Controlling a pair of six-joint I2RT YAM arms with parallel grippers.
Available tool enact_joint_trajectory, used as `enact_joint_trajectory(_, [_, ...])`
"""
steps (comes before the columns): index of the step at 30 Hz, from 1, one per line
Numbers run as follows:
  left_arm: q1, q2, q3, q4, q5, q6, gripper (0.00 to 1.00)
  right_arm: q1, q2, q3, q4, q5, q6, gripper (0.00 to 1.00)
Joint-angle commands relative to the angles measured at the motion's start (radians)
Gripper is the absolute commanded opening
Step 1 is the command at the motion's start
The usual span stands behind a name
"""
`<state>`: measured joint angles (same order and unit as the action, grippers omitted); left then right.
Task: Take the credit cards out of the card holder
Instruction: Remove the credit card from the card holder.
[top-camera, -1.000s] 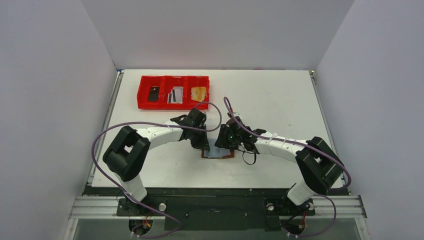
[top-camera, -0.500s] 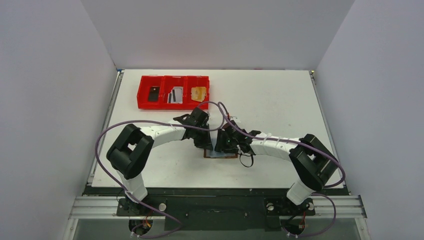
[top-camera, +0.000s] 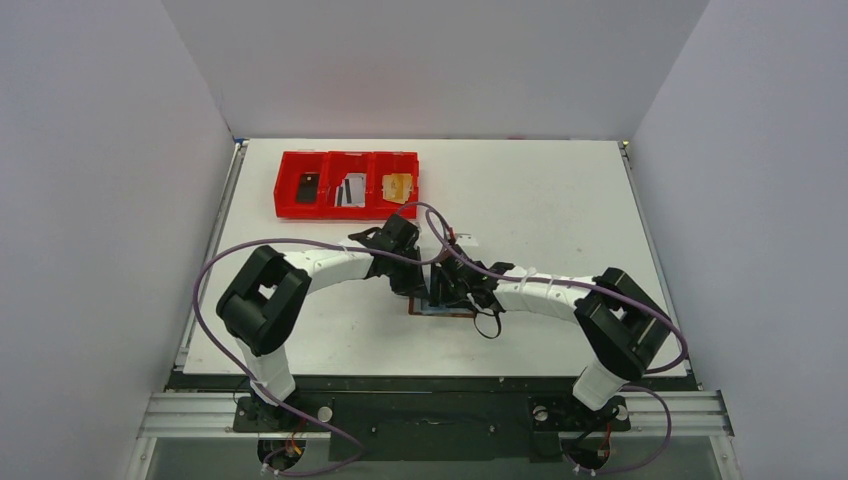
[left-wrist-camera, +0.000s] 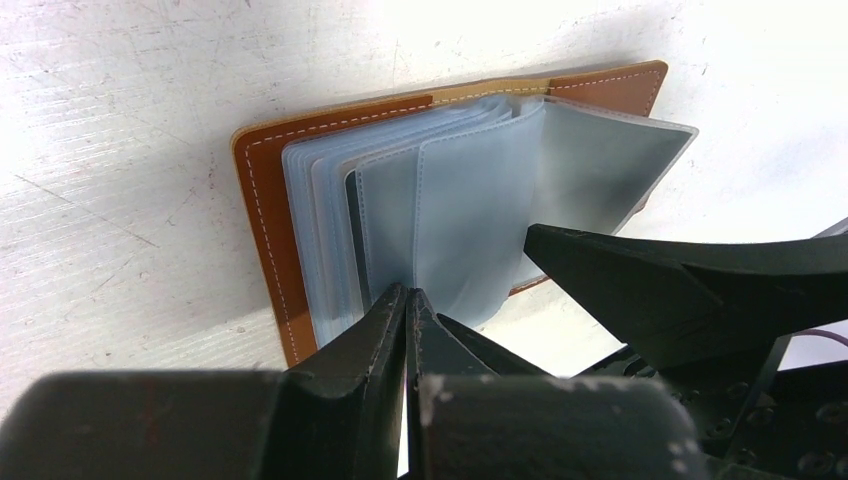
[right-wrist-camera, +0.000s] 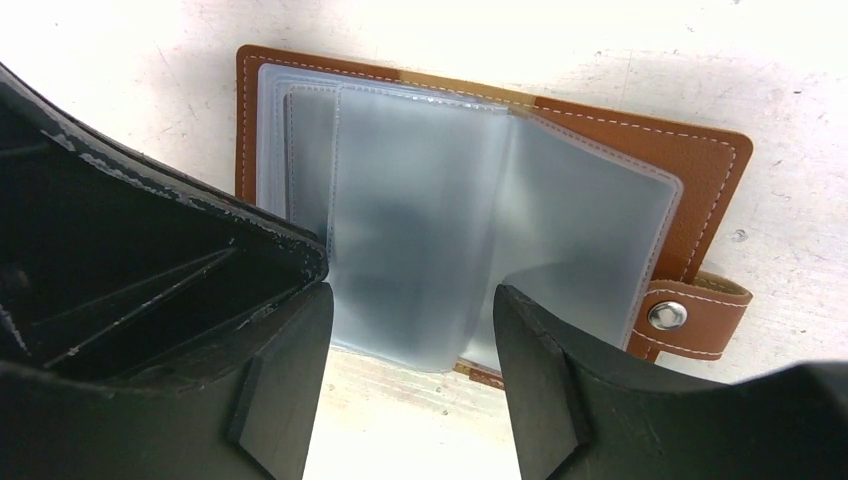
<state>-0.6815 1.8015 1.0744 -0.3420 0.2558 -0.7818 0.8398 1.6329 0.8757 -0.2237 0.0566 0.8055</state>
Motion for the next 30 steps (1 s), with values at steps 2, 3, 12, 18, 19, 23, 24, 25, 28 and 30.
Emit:
enact_joint_trajectory(2, [-0.015,0.031,0.028,0.047,0.032,-0.011,0.00,0.029,0.034,0.040,-0.001,0.053,-0.024,0.58])
enact_joint_trajectory(3, [-0.015,0.031,0.027,0.049,0.036,-0.013,0.00,0.035,0.036,0.039,0.003,0.054,-0.025,0.59])
enact_joint_trajectory(12, [-0.013,0.059,0.021,0.067,0.058,-0.048,0.00,0.062,0.020,-0.005,0.080,0.074,-0.025,0.63])
enact_joint_trajectory(18, [-0.013,0.061,0.015,0.067,0.069,-0.074,0.00,0.073,0.063,0.008,0.057,0.129,-0.021,0.63])
enact_joint_trajectory(19, [-0.012,0.061,0.014,0.068,0.071,-0.079,0.00,0.075,0.065,0.008,0.056,0.138,-0.020,0.63])
enact_joint_trajectory(23, [-0.008,0.057,-0.003,0.083,0.089,-0.107,0.00,0.088,0.093,0.018,0.037,0.186,-0.017,0.61])
enact_joint_trajectory(24, [-0.007,0.055,-0.005,0.086,0.092,-0.111,0.00,0.092,0.102,0.020,0.034,0.191,-0.017,0.61])
enact_joint_trajectory(25, [-0.005,0.052,-0.009,0.089,0.096,-0.116,0.00,0.093,0.106,0.019,0.032,0.197,-0.018,0.58])
enact_joint_trajectory(28, [0.001,0.041,-0.013,0.090,0.099,-0.122,0.00,0.096,0.122,0.012,0.031,0.201,-0.017,0.51])
enact_joint_trajectory(30, [0.004,0.031,-0.014,0.089,0.101,-0.125,0.00,0.096,0.129,0.005,0.032,0.203,-0.018,0.48])
